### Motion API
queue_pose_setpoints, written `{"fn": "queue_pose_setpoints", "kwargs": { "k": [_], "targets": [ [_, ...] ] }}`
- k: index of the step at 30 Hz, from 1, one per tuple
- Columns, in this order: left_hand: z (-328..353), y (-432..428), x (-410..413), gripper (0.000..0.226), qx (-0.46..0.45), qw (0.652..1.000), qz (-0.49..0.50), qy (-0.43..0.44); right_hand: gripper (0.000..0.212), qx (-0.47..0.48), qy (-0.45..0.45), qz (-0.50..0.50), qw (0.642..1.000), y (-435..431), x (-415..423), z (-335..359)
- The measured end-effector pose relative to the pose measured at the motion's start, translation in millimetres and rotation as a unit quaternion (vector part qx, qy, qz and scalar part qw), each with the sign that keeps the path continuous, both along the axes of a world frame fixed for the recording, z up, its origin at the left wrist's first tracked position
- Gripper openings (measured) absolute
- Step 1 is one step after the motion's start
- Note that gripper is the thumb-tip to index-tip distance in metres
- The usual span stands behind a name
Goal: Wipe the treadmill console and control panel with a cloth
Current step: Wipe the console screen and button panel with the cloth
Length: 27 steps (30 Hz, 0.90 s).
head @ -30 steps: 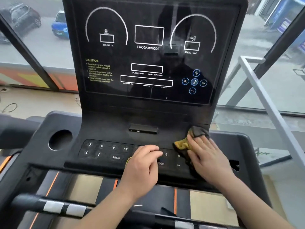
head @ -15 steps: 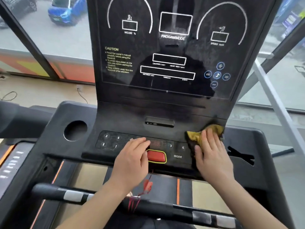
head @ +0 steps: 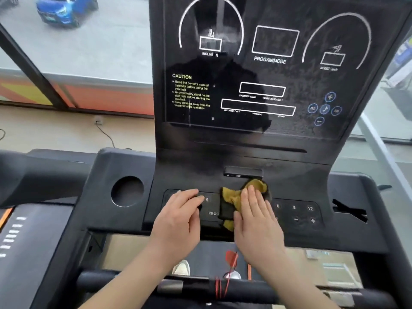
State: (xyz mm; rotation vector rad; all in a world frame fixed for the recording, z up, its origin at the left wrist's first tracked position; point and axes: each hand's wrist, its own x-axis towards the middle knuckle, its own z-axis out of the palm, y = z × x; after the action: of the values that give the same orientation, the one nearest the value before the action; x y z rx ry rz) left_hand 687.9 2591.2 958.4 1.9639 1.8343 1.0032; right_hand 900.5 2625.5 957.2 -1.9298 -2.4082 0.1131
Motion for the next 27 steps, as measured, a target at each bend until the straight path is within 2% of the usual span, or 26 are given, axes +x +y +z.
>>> {"fn": "queue_pose_setpoints", "kwargs": {
  "k": [2, 4, 7, 9, 10, 12, 14, 15, 18, 21, 25, 27],
  "targets": [
    [-2.0, 1.6, -3.9, 0.033, -0.002, 1.0, -0.009, -0.002, 0.064, -0.019, 0.034, 0.02, 0.999, -10.6, -35.9, -6.9],
    [-3.4, -0.5, -11.7, 0.034, -0.002, 1.0, 0.006, -0.004, 0.067, -0.053, 0.086, 0.109, 0.989, -9.5, -67.0, -1.3],
    [-0.1, 0.0, -21.1, 0.045, 0.005, 1.0, 0.009, -0.005, 0.071, -0.191, 0.188, 0.186, 0.945, 18.5, -75.0, 21.8],
    [3.1, 2.8, -12.7, 0.053, -0.005, 0.999, -0.034, 0.036, 0.047, -0.297, 0.325, 0.122, 0.89, 30.6, -59.1, 48.3],
    [4.1, 4.2, -1.5, 0.056, -0.017, 0.995, -0.065, 0.07, 0.034, -0.305, 0.399, 0.054, 0.863, 33.3, -46.7, 59.2],
    [5.1, 7.1, 29.7, 0.06, -0.064, 0.98, -0.1, 0.159, 0.03, -0.226, 0.467, -0.082, 0.851, 35.3, -22.9, 70.3],
    [2.1, 11.1, 54.7, 0.063, -0.106, 0.964, -0.08, 0.232, 0.025, -0.145, 0.459, -0.166, 0.861, 32.1, -8.4, 65.7],
    [0.0, 15.0, 57.0, 0.064, -0.111, 0.961, -0.067, 0.243, 0.022, -0.136, 0.449, -0.189, 0.863, 31.4, -5.6, 61.5],
    [-3.4, 35.0, 16.1, 0.058, -0.119, 0.963, -0.033, 0.24, 0.023, -0.155, 0.441, -0.199, 0.861, 33.6, -8.3, 52.4],
    [-0.4, 55.5, -30.5, 0.06, -0.149, 0.947, 0.014, 0.285, 0.022, -0.119, 0.455, -0.192, 0.862, 36.7, -10.3, 53.3],
    [9.4, 50.9, 28.4, 0.07, -0.214, 0.956, 0.059, 0.19, 0.021, -0.086, 0.472, -0.202, 0.854, 41.9, 2.1, 62.7],
    [10.3, 36.6, 71.0, 0.07, -0.223, 0.961, 0.008, 0.165, 0.022, -0.088, 0.485, -0.218, 0.842, 44.4, 12.3, 64.7]
  ]
}}
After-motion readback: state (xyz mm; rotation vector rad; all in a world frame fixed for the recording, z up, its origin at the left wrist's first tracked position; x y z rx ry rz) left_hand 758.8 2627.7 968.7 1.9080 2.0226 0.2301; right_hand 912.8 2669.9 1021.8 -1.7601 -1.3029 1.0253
